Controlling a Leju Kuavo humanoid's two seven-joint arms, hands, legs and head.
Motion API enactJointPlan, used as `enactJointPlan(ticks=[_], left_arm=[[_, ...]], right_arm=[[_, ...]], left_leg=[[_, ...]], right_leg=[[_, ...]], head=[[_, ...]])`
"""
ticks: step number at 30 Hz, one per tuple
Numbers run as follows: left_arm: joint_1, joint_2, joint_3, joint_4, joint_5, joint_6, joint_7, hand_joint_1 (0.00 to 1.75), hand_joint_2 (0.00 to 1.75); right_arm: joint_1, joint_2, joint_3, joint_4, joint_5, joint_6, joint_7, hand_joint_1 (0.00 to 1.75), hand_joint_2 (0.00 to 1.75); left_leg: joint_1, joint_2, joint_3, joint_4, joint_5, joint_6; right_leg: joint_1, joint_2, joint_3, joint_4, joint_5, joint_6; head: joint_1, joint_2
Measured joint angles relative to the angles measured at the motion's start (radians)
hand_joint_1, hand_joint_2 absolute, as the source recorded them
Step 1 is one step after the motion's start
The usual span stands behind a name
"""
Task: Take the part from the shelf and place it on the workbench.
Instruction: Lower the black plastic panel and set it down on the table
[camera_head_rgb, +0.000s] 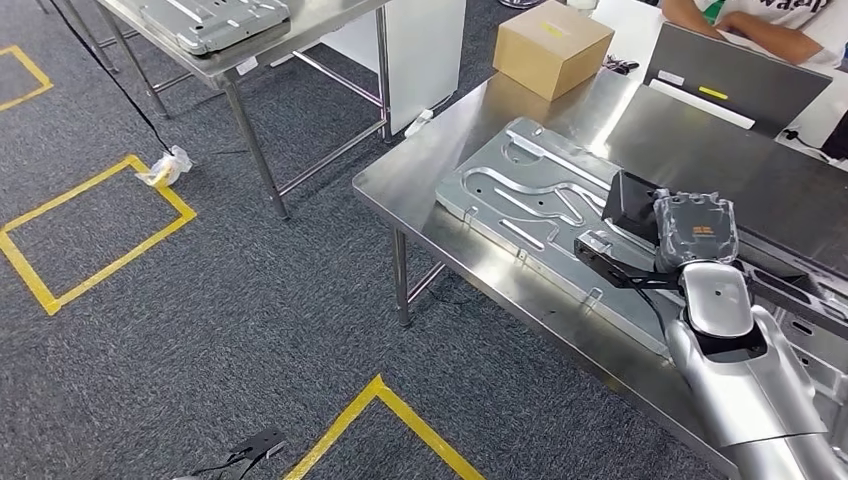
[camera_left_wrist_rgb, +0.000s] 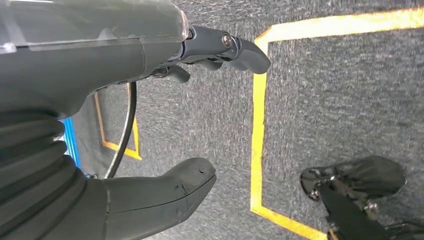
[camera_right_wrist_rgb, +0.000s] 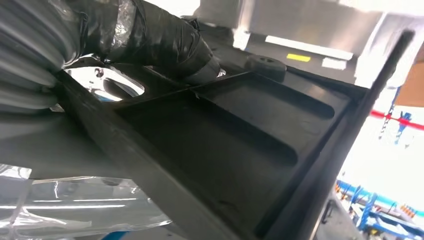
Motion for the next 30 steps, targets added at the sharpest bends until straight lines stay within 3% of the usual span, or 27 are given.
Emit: enactJointPlan(ticks=[5, 9, 16, 20, 30], left_arm=[[-0.004, -0.002, 0.023, 0.000, 0.013, -0.058, -0.015, 0.00, 1.75], [-0.004, -0.002, 0.030, 0.000, 0.013, -0.092, -0.016, 0.00, 1.75], [-0.004, -0.002, 0.037, 0.000, -0.001, -0.060, 0.005, 0.00, 1.75], [-0.004, -0.004, 0.042, 0.000, 0.000, -0.045, 0.015, 0.00, 0.00], [-0.004, -0.008, 0.053, 0.000, -0.005, -0.039, 0.016, 0.00, 0.00]], right_arm=[[-0.005, 0.039, 0.018, 0.063, -0.012, 0.012, -0.005, 1.75, 1.75], [-0.004, 0.057, 0.028, 0.105, -0.023, 0.019, -0.012, 0.00, 0.00], [-0.003, 0.069, 0.032, 0.143, -0.037, 0.022, -0.011, 0.00, 0.00], [0.002, 0.069, 0.031, 0.148, -0.045, 0.026, -0.006, 0.00, 0.00], [0.006, 0.067, 0.020, 0.145, -0.100, 0.087, -0.042, 0.00, 0.00]], left_leg=[[-0.001, -0.002, -0.001, 0.001, -0.001, 0.003], [-0.001, -0.001, -0.001, 0.001, -0.002, 0.006], [0.000, -0.001, 0.000, 0.001, -0.002, 0.006], [0.001, -0.001, 0.001, 0.001, -0.002, 0.006], [0.002, 0.000, 0.001, 0.001, -0.002, 0.006]], right_leg=[[0.000, -0.002, 0.003, -0.006, 0.002, 0.004], [0.000, -0.002, 0.003, -0.007, 0.003, 0.008], [0.001, -0.002, 0.002, -0.007, 0.002, 0.018], [0.002, -0.002, 0.002, -0.006, 0.002, 0.018], [0.002, -0.002, 0.001, -0.004, 0.002, 0.017]], head=[[0.000, 0.000], [0.000, 0.000], [0.000, 0.000], [0.000, 0.000], [0.000, 0.000]])
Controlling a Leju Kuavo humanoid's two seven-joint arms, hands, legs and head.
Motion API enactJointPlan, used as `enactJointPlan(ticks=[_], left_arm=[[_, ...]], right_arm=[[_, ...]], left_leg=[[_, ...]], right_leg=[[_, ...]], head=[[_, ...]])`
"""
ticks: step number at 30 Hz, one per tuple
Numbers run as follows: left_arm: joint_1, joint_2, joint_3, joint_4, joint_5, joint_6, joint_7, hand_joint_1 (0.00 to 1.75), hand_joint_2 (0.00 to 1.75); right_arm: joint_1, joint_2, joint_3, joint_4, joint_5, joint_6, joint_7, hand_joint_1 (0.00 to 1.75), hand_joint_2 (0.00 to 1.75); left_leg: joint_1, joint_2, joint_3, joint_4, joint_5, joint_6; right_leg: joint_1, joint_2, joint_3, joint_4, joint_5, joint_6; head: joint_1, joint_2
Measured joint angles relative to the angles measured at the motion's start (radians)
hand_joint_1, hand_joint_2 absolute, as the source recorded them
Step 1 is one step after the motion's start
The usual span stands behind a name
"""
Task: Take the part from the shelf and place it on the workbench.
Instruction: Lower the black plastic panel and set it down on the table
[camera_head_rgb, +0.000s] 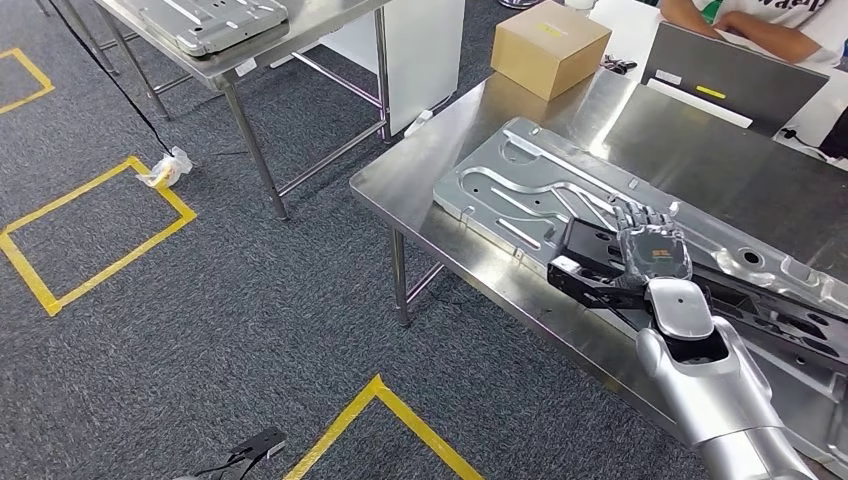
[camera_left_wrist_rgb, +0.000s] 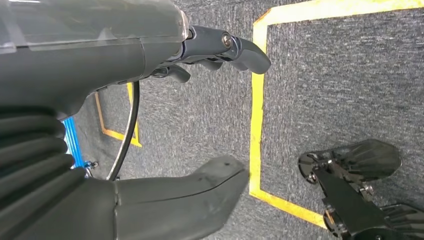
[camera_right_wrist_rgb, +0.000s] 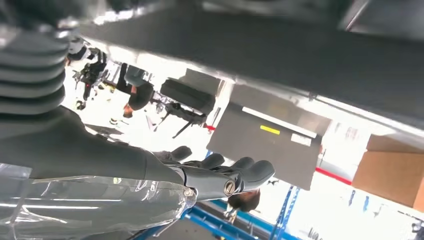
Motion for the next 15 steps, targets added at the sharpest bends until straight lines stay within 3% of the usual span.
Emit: enactJointPlan(ticks=[8, 15], left_arm=[[0.004, 0.000, 0.019, 0.000, -0.005, -0.004, -0.022, 0.00, 0.00], [0.026, -0.001, 0.038, 0.000, -0.031, 0.009, -0.060, 0.00, 0.00]], right_arm=[[0.021, -0.016, 0.014, -0.117, -0.066, 0.026, -0.069, 0.00, 0.00], [0.081, -0.072, 0.115, -0.528, -0.210, 0.043, -0.128, 0.00, 0.00]], left_leg=[[0.000, 0.000, 0.000, 0.000, 0.000, 0.000], [0.000, 0.002, 0.000, -0.001, 0.000, 0.000]], right_leg=[[0.000, 0.000, 0.000, 0.000, 0.000, 0.000], [0.000, 0.003, -0.002, 0.000, 0.000, 0.000]], head=[[0.000, 0.000], [0.000, 0.000]])
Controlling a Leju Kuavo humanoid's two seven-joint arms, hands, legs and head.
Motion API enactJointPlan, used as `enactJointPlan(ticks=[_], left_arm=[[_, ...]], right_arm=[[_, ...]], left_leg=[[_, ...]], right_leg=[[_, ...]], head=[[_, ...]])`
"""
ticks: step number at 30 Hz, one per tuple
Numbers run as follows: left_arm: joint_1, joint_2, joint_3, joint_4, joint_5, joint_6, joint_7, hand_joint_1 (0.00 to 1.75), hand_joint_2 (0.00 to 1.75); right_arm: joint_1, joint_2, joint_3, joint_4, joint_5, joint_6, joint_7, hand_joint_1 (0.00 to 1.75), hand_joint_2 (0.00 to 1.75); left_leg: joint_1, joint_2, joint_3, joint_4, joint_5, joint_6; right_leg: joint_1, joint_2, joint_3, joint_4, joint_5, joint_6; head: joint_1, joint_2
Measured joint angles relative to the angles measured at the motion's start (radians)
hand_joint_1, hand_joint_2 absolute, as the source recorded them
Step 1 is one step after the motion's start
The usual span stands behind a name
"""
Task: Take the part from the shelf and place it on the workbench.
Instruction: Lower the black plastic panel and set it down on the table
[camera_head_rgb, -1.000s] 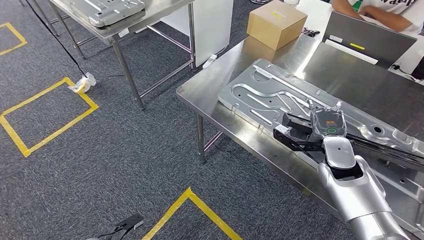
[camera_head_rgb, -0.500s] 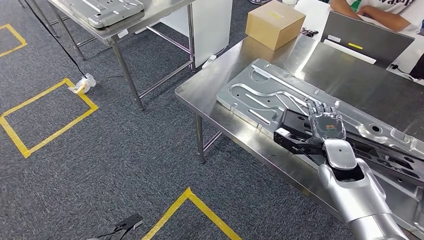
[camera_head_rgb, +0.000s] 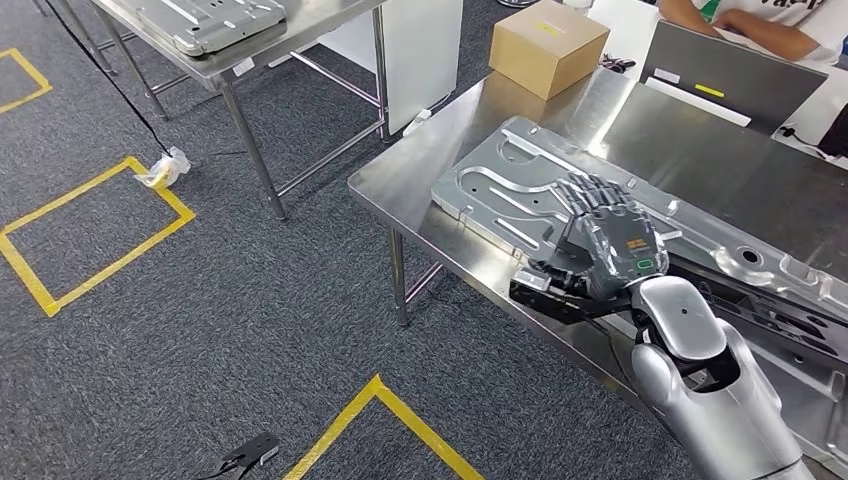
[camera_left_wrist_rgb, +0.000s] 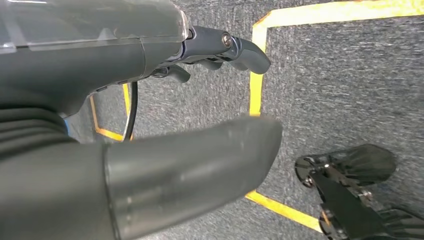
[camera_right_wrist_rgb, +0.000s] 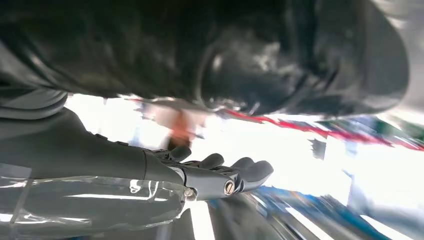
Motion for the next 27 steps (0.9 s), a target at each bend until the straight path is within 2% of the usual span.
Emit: enactJointPlan(ticks=[3, 7, 11, 13, 14, 15, 17, 18, 19, 20, 21, 23, 24, 25, 27], left_arm=[[0.004, -0.001, 0.003, 0.000, -0.006, -0.002, -0.006, 0.00, 0.00], [0.009, -0.001, 0.009, 0.000, -0.014, -0.002, -0.008, 0.00, 0.00], [0.011, -0.001, 0.019, 0.000, -0.021, -0.004, -0.012, 0.00, 0.00], [0.011, -0.002, 0.023, 0.000, -0.026, -0.009, -0.018, 0.00, 0.00], [0.012, -0.003, 0.024, 0.000, -0.029, -0.012, -0.022, 0.00, 0.00], [0.012, -0.003, 0.025, 0.000, -0.033, -0.014, -0.025, 0.00, 0.00], [0.014, -0.004, 0.026, 0.000, -0.040, -0.017, -0.031, 0.00, 0.00], [0.015, -0.004, 0.026, 0.000, -0.043, -0.017, -0.033, 0.00, 0.00], [0.016, -0.005, 0.026, 0.000, -0.048, -0.017, -0.035, 0.00, 0.00], [0.016, -0.006, 0.027, 0.000, -0.052, -0.017, -0.037, 0.00, 0.00], [0.016, -0.007, 0.027, 0.000, -0.054, -0.017, -0.039, 0.00, 0.00], [0.016, -0.010, 0.027, 0.000, -0.057, -0.017, -0.043, 0.00, 0.00], [0.016, -0.011, 0.027, 0.000, -0.058, -0.017, -0.046, 0.00, 0.00], [0.017, -0.011, 0.027, 0.000, -0.059, -0.018, -0.049, 0.00, 0.00], [0.018, -0.013, 0.026, 0.000, -0.064, -0.019, -0.053, 0.00, 0.00]], right_arm=[[0.001, -0.020, 0.054, -0.159, -0.047, 0.025, 0.010, 0.00, 0.00], [0.001, -0.044, 0.096, -0.272, -0.067, 0.030, 0.016, 0.00, 0.00], [0.001, -0.058, 0.124, -0.341, -0.120, -0.003, -0.014, 0.00, 0.00], [-0.001, -0.068, 0.142, -0.398, -0.163, -0.005, -0.028, 0.00, 0.00], [-0.003, -0.074, 0.151, -0.427, -0.178, -0.004, -0.031, 0.00, 0.00], [-0.006, -0.083, 0.159, -0.455, -0.190, -0.002, -0.033, 0.00, 0.00], [-0.010, -0.102, 0.176, -0.503, -0.207, 0.002, -0.035, 0.00, 0.00], [-0.011, -0.113, 0.183, -0.522, -0.216, 0.004, -0.036, 0.00, 0.00], [-0.011, -0.124, 0.189, -0.538, -0.224, 0.007, -0.035, 0.00, 0.00], [-0.013, -0.133, 0.194, -0.551, -0.231, 0.008, -0.034, 0.00, 0.00], [-0.015, -0.142, 0.199, -0.564, -0.238, 0.008, -0.034, 0.00, 0.00], [-0.024, -0.161, 0.205, -0.585, -0.249, 0.005, -0.032, 0.00, 0.00], [-0.027, -0.170, 0.207, -0.594, -0.255, 0.002, -0.033, 0.00, 0.00], [-0.030, -0.179, 0.208, -0.600, -0.260, -0.002, -0.033, 0.00, 0.00], [-0.031, -0.197, 0.209, -0.609, -0.268, -0.009, -0.036, 0.00, 0.00]], left_leg=[[0.000, 0.000, 0.000, 0.000, 0.000, 0.000], [-0.001, 0.000, 0.000, 0.000, 0.000, 0.000], [-0.007, 0.000, -0.001, 0.005, -0.001, 0.007], [-0.001, 0.004, 0.003, -0.008, 0.011, 0.014], [0.002, 0.007, 0.005, -0.016, 0.018, 0.019], [0.006, 0.011, 0.007, -0.025, 0.024, 0.023], [0.006, 0.015, 0.004, -0.027, 0.029, 0.027], [0.007, 0.016, 0.000, -0.025, 0.029, 0.027], [0.008, 0.017, -0.003, -0.023, 0.030, 0.026], [0.009, 0.019, -0.007, -0.019, 0.031, 0.024], [0.012, 0.019, -0.012, -0.015, 0.032, 0.021], [0.016, 0.020, -0.021, -0.006, 0.036, 0.010], [0.017, 0.019, -0.024, -0.003, 0.038, 0.002], [0.017, 0.019, -0.026, -0.002, 0.042, -0.006], [0.017, 0.018, -0.028, -0.006, 0.053, -0.024]], right_leg=[[0.000, 0.000, 0.000, 0.000, -0.001, 0.000], [0.000, 0.000, 0.001, -0.001, 0.000, 0.000], [-0.008, 0.001, 0.002, -0.004, 0.005, 0.010], [-0.006, 0.001, 0.002, -0.002, 0.001, 0.015], [-0.005, -0.002, -0.003, 0.012, -0.014, 0.017], [-0.005, -0.004, -0.015, 0.045, -0.043, 0.020], [-0.010, -0.009, -0.057, 0.163, -0.119, 0.025], [-0.013, -0.010, -0.077, 0.223, -0.146, 0.028], [-0.017, -0.010, -0.086, 0.257, -0.155, 0.032], [-0.021, -0.012, -0.076, 0.254, -0.145, 0.037], [-0.026, -0.014, -0.047, 0.211, -0.120, 0.041], [-0.030, -0.022, 0.035, 0.076, -0.074, 0.046], [-0.028, -0.023, 0.061, 0.030, -0.061, 0.043], [-0.024, -0.023, 0.072, 0.005, -0.058, 0.037], [-0.017, -0.019, 0.063, 0.003, -0.049, 0.020]], head=[[0.000, 0.000], [0.000, 0.000], [0.000, 0.000], [0.000, 0.000], [0.000, 0.000], [0.000, 0.000], [0.001, 0.000], [0.000, 0.000], [0.000, 0.000], [0.000, 0.000], [0.000, 0.000], [0.000, 0.000], [0.000, 0.000], [0.000, 0.000], [0.000, 0.000]])
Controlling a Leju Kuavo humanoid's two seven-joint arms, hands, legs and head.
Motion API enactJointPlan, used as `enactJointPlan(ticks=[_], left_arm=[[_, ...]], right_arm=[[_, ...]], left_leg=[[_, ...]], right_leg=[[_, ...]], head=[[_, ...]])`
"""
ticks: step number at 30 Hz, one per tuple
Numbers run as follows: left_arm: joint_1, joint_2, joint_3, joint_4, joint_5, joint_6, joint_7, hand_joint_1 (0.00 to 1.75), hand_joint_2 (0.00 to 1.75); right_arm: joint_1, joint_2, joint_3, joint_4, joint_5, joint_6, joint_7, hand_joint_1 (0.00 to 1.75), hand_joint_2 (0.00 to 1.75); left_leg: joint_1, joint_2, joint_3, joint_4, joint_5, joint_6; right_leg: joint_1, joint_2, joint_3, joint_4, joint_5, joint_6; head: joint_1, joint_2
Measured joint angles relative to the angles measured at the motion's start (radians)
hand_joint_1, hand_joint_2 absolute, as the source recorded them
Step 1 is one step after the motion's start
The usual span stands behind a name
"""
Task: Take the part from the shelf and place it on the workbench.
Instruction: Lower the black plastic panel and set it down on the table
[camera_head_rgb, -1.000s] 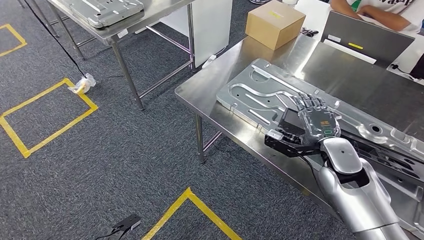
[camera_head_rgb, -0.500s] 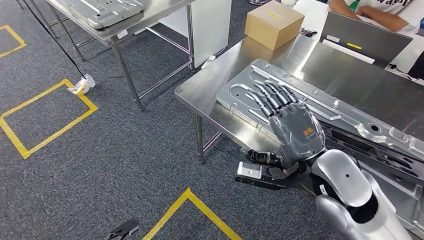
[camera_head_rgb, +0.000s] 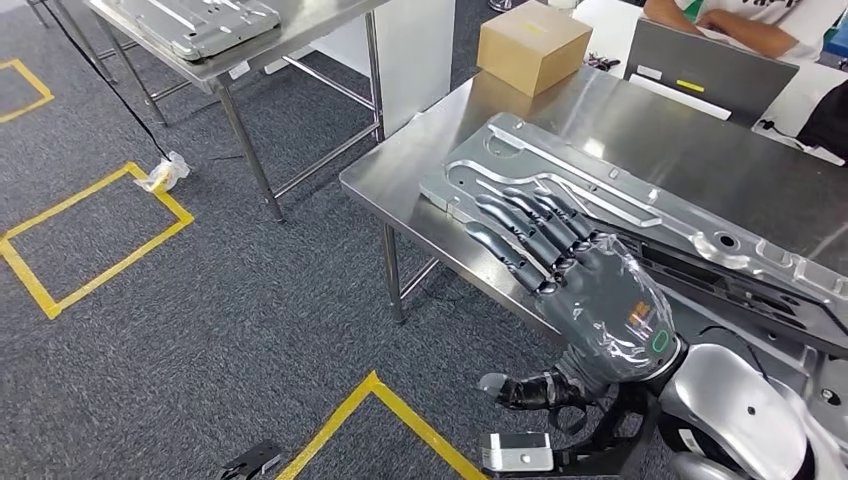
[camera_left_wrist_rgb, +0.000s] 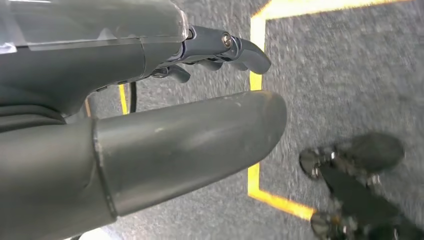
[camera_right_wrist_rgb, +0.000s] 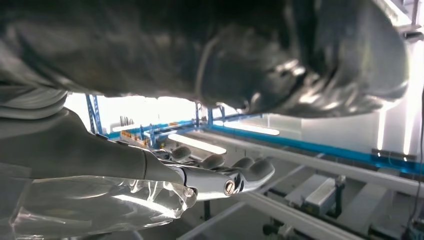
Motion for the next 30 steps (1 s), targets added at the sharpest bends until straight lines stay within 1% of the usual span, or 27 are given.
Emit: enactJointPlan(ticks=[1, 2, 3, 4, 5, 6, 7, 8, 9, 11, 12, 13, 14, 16, 17, 18, 19, 20, 21, 22, 23, 25, 26, 27, 28, 29, 30], left_arm=[[0.001, -0.001, 0.000, 0.000, -0.002, 0.000, -0.002, 0.00, 0.00], [0.001, -0.001, 0.000, 0.000, -0.004, -0.001, -0.004, 0.00, 0.00], [0.002, -0.002, 0.000, 0.000, -0.006, -0.001, -0.006, 0.00, 0.00], [0.002, -0.002, 0.000, 0.000, -0.008, -0.001, -0.008, 0.00, 0.00], [0.002, -0.002, 0.000, 0.000, -0.009, -0.001, -0.010, 0.00, 0.00], [0.001, -0.002, 0.000, 0.000, -0.010, -0.001, -0.013, 0.00, 0.00], [0.001, -0.002, 0.000, 0.000, -0.010, -0.001, -0.014, 0.00, 0.00], [0.001, -0.002, 0.000, 0.000, -0.010, -0.001, -0.015, 0.00, 0.00], [0.000, -0.002, 0.000, 0.000, -0.010, -0.001, -0.016, 0.00, 0.00], [-0.002, -0.002, 0.000, 0.000, -0.010, -0.001, -0.016, 0.00, 0.00], [-0.003, -0.002, 0.000, 0.000, -0.010, -0.001, -0.017, 0.00, 0.00], [-0.005, -0.003, 0.000, 0.000, -0.010, -0.001, -0.017, 0.00, 0.00], [-0.006, -0.003, 0.000, 0.000, -0.010, -0.002, -0.018, 0.00, 0.00], [-0.003, -0.014, -0.004, -0.006, -0.016, -0.020, -0.032, 0.00, 0.00], [0.009, -0.030, -0.013, -0.035, -0.016, -0.042, -0.029, 0.00, 0.00], [0.031, -0.060, -0.028, -0.097, -0.001, -0.072, -0.004, 0.00, 0.00], [0.061, -0.098, -0.054, -0.195, 0.038, -0.101, 0.048, 0.00, 0.00], [0.092, -0.136, -0.086, -0.302, 0.104, -0.121, 0.124, 0.00, 0.00], [0.115, -0.166, -0.114, -0.387, 0.165, -0.130, 0.189, 0.00, 0.00], [0.127, -0.182, -0.134, -0.439, 0.212, -0.130, 0.232, 0.00, 0.00], [0.132, -0.189, -0.145, -0.459, 0.236, -0.128, 0.253, 0.00, 0.00], [0.138, -0.191, -0.162, -0.480, 0.273, -0.120, 0.272, 0.00, 0.00], [0.155, -0.184, -0.210, -0.524, 0.350, -0.086, 0.293, 0.00, 0.00], [0.178, -0.165, -0.295, -0.583, 0.457, -0.030, 0.312, 0.00, 0.00], [0.200, -0.140, -0.392, -0.650, 0.575, 0.037, 0.329, 0.00, 0.00], [0.218, -0.109, -0.487, -0.707, 0.676, 0.101, 0.324, 0.00, 0.00], [0.225, -0.082, -0.566, -0.745, 0.741, 0.144, 0.315, 0.00, 0.00]], right_arm=[[-0.001, -0.008, 0.000, -0.004, -0.003, -0.004, -0.002, 0.00, 0.00], [-0.002, -0.013, 0.000, -0.007, -0.006, -0.007, -0.004, 0.00, 0.00], [-0.003, -0.020, 0.000, -0.010, -0.008, -0.009, -0.006, 0.00, 0.00], [-0.004, -0.025, 0.000, -0.011, -0.012, -0.011, -0.008, 0.00, 0.00], [-0.005, -0.030, 0.000, -0.012, -0.015, -0.011, -0.010, 0.00, 0.00], [-0.005, -0.035, 0.000, -0.013, -0.018, -0.012, -0.013, 0.00, 0.00], [-0.005, -0.040, 0.000, -0.013, -0.021, -0.012, -0.015, 0.00, 0.00], [-0.005, -0.044, 0.000, -0.014, -0.023, -0.012, -0.016, 0.00, 0.00], [-0.006, -0.049, 0.000, -0.016, -0.024, -0.012, -0.017, 0.00, 0.00], [-0.008, -0.056, 0.000, -0.020, -0.024, -0.012, -0.018, 0.00, 0.00], [-0.010, -0.059, 0.000, -0.023, -0.025, -0.012, -0.018, 0.00, 0.00], [-0.012, -0.062, 0.000, -0.026, -0.025, -0.012, -0.018, 0.00, 0.00], [-0.013, -0.064, 0.000, -0.028, -0.025, -0.013, -0.018, 0.00, 0.00], [-0.014, -0.069, 0.001, -0.029, -0.025, -0.012, -0.010, 0.00, 0.00], [-0.015, -0.072, 0.001, -0.029, -0.027, -0.012, 0.003, 0.00, 0.00], [-0.018, -0.075, 0.002, -0.029, -0.030, -0.011, 0.021, 0.00, 0.44], [-0.023, -0.079, 0.004, -0.030, -0.035, -0.011, 0.040, 0.00, 0.87], [-0.028, -0.082, 0.006, -0.031, -0.042, -0.010, 0.054, 0.00, 1.31], [-0.032, -0.085, 0.009, -0.032, -0.048, -0.010, 0.063, 0.00, 1.75], [-0.035, -0.086, 0.010, -0.033, -0.052, -0.010, 0.066, 0.00, 1.75], [-0.035, -0.087, 0.011, -0.034, -0.054, -0.010, 0.068, 0.00, 1.75], [-0.036, -0.087, 0.012, -0.035, -0.056, -0.010, 0.068, 0.00, 1.75], [-0.039, -0.090, 0.014, -0.036, -0.062, -0.010, 0.069, 0.00, 1.75], [-0.043, -0.096, 0.016, -0.038, -0.069, -0.010, 0.069, 0.00, 1.75], [-0.050, -0.104, 0.019, -0.041, -0.078, -0.010, 0.069, 0.00, 1.75], [-0.058, -0.113, 0.021, -0.044, -0.085, -0.010, 0.068, 0.00, 1.75], [-0.065, -0.122, 0.021, -0.048, -0.091, -0.010, 0.065, 0.00, 1.75]], left_leg=[[0.001, -0.001, -0.003, 0.002, -0.001, -0.008], [0.003, -0.001, -0.009, 0.012, -0.016, -0.014], [0.004, -0.002, -0.021, 0.041, -0.049, -0.017], [0.005, -0.003, -0.037, 0.088, -0.094, -0.018], [0.004, -0.004, -0.057, 0.152, -0.144, -0.018], [0.004, -0.005, -0.073, 0.217, -0.182, -0.019], [0.003, -0.005, -0.079, 0.263, -0.199, -0.018], [0.002, -0.006, -0.070, 0.282, -0.196, -0.016], [0.001, -0.006, -0.041, 0.262, -0.176, -0.011], [-0.004, -0.008, 0.061, 0.139, -0.140, 0.002], [-0.008, -0.010, 0.112, 0.068, -0.139, 0.007], [-0.012, -0.012, 0.146, 0.016, -0.142, 0.012], [-0.016, -0.013, 0.162, -0.013, -0.146, 0.014], [-0.020, -0.011, 0.156, -0.028, -0.132, 0.023], [-0.020, -0.009, 0.149, -0.032, -0.121, 0.030], [-0.020, -0.006, 0.139, -0.035, -0.108, 0.038], [-0.019, -0.004, 0.126, -0.037, -0.096, 0.047], [-0.021, -0.003, 0.113, -0.037, -0.086, 0.053], [-0.022, -0.003, 0.103, -0.037, -0.080, 0.058], [-0.023, -0.003, 0.097, -0.037, -0.076, 0.060], [-0.023, -0.003, 0.094, -0.037, -0.073, 0.060], [-0.023, -0.005, 0.086, -0.037, -0.068, 0.060], [-0.024, -0.008, 0.072, -0.036, -0.058, 0.059], [-0.024, -0.014, 0.055, -0.034, -0.046, 0.056], [-0.024, -0.022, 0.037, -0.031, -0.033, 0.053], [-0.025, -0.030, 0.021, -0.026, -0.022, 0.049], [-0.026, -0.038, 0.012, -0.022, -0.014, 0.044]], right_leg=[[-0.001, 0.000, -0.004, -0.003, 0.005, -0.009], [-0.002, 0.000, -0.010, -0.005, 0.014, -0.020], [-0.003, -0.001, -0.018, -0.008, 0.023, -0.030], [-0.003, -0.001, -0.028, -0.010, 0.032, -0.038], [0.000, -0.001, -0.040, -0.009, 0.042, -0.044], [0.004, 0.000, -0.054, -0.009, 0.052, -0.047], [0.008, 0.001, -0.067, -0.008, 0.062, -0.048], [0.011, 0.002, -0.081, -0.007, 0.072, -0.048], [0.015, 0.003, -0.094, -0.007, 0.082, -0.048], [0.019, 0.005, -0.115, -0.005, 0.102, -0.043], [0.020, 0.005, -0.122, -0.004, 0.110, -0.039], [0.021, 0.005, -0.125, -0.004, 0.119, -0.034], [0.020, 0.004, -0.127, -0.006, 0.129, -0.029], [0.016, 0.005, -0.128, -0.014, 0.148, -0.017], [0.013, 0.005, -0.135, -0.012, 0.143, -0.011], [0.011, 0.005, -0.145, 0.004, 0.119, -0.005], [0.009, 0.004, -0.161, 0.040, 0.077, 0.000], [0.006, 0.003, -0.178, 0.090, 0.026, 0.005], [0.005, 0.002, -0.190, 0.135, -0.014, 0.008], [0.005, 0.002, -0.199, 0.168, -0.038, 0.010], [0.005, 0.002, -0.202, 0.184, -0.048, 0.011], [0.005, 0.002, -0.207, 0.215, -0.059, 0.012], [0.006, 0.003, -0.200, 0.238, -0.050, 0.011], [0.006, 0.005, -0.168, 0.229, -0.029, 0.010], [0.006, 0.013, -0.117, 0.193, -0.007, 0.007], [0.005, 0.029, -0.052, 0.120, 0.008, 0.002], [0.006, 0.044, 0.006, 0.043, 0.003, -0.003]], head=[[0.000, 0.000], [0.000, 0.000], [-0.001, 0.000], [-0.001, 0.000], [-0.002, 0.000], [-0.002, 0.000], [-0.002, 0.000], [-0.002, 0.000], [-0.002, 0.000], [-0.002, 0.000], [-0.002, 0.000], [-0.001, 0.000], [-0.001, 0.000], [-0.001, 0.000], [-0.001, 0.000], [-0.001, 0.000], [0.000, 0.000], [0.000, 0.000], [0.000, 0.000], [0.000, 0.000], [0.000, 0.000], [0.000, 0.000], [0.000, 0.000], [0.001, 0.000], [0.001, 0.000], [0.001, 0.000], [0.001, 0.000]])
